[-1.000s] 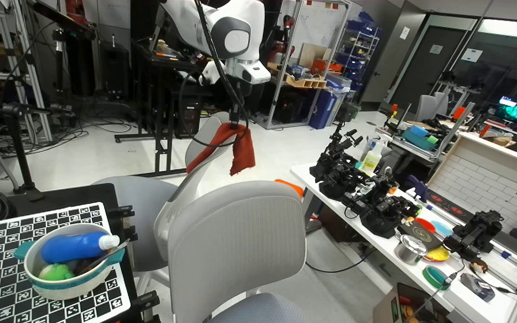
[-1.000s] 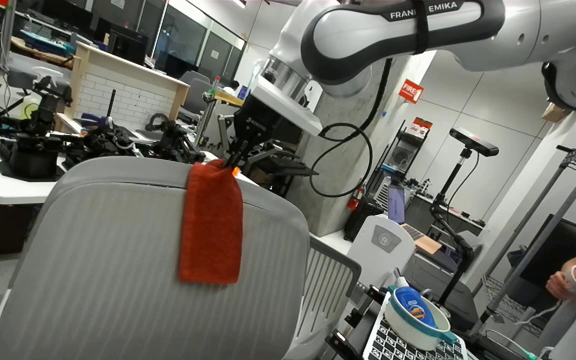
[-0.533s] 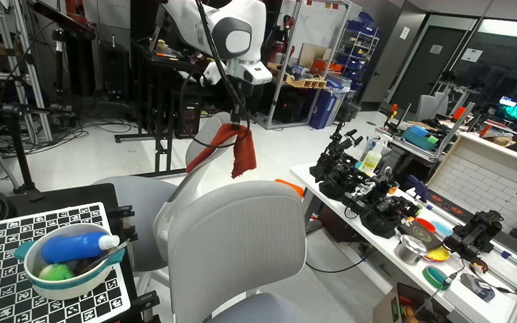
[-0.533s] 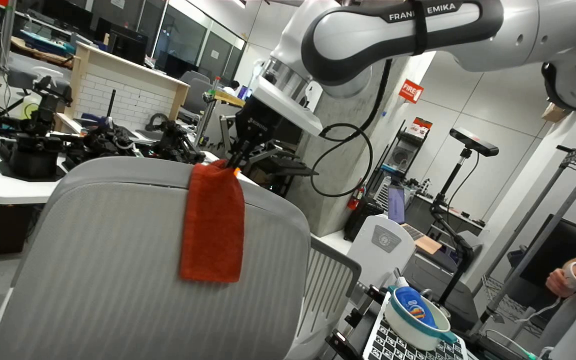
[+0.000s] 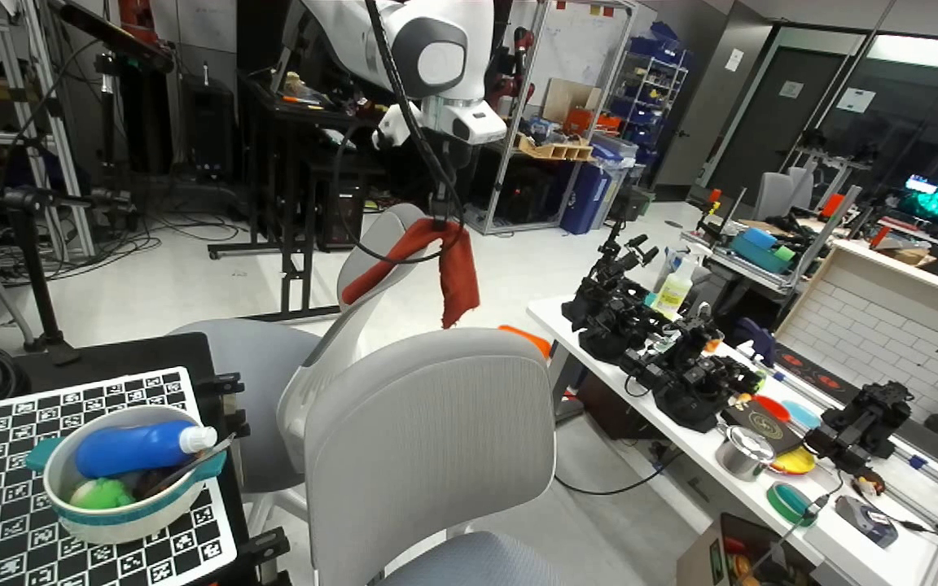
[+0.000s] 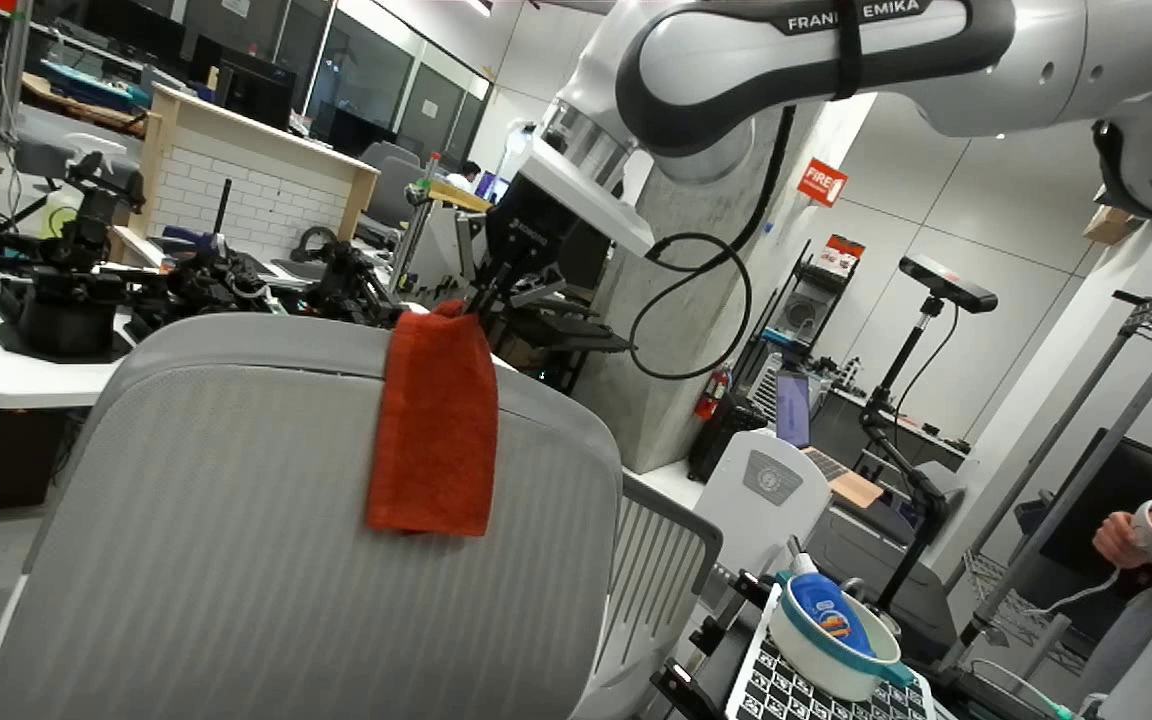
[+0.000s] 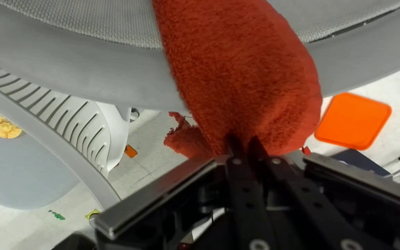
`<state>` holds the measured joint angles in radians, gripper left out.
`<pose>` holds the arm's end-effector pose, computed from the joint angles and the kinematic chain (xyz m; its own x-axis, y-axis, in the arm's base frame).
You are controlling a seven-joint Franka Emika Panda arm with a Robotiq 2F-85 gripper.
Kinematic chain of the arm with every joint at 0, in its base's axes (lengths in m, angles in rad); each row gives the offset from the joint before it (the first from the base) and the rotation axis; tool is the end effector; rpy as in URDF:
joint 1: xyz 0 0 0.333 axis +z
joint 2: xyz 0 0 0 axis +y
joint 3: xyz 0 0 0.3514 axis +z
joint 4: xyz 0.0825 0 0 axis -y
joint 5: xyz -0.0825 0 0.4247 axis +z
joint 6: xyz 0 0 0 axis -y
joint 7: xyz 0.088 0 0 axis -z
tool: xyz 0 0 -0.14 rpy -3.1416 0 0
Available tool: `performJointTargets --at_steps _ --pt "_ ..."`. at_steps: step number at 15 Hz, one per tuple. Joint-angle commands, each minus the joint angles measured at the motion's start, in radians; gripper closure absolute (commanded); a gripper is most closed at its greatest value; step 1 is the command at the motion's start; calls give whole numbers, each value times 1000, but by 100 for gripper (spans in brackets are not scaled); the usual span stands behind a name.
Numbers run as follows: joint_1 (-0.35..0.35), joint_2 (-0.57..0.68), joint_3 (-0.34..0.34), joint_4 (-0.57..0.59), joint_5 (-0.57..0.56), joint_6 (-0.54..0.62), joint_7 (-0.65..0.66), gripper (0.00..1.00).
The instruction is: Move the towel to the chair on the left, then back to the chair on the right
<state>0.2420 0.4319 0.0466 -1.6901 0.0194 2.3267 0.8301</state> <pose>0.7117 0.2086 0.3466 0.8370 -0.5359 0.1106 -0.5145 -0.8396 -0.1743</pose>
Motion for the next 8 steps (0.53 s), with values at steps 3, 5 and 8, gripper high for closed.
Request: performJointTargets --at_steps 3,5,8 --pt "-20 -74 -38 -2 -5 -2 42 98" --pt "-37 -107 -54 -6 -5 -9 56 98" --pt "-75 -169 -79 -21 -3 -23 80 98"
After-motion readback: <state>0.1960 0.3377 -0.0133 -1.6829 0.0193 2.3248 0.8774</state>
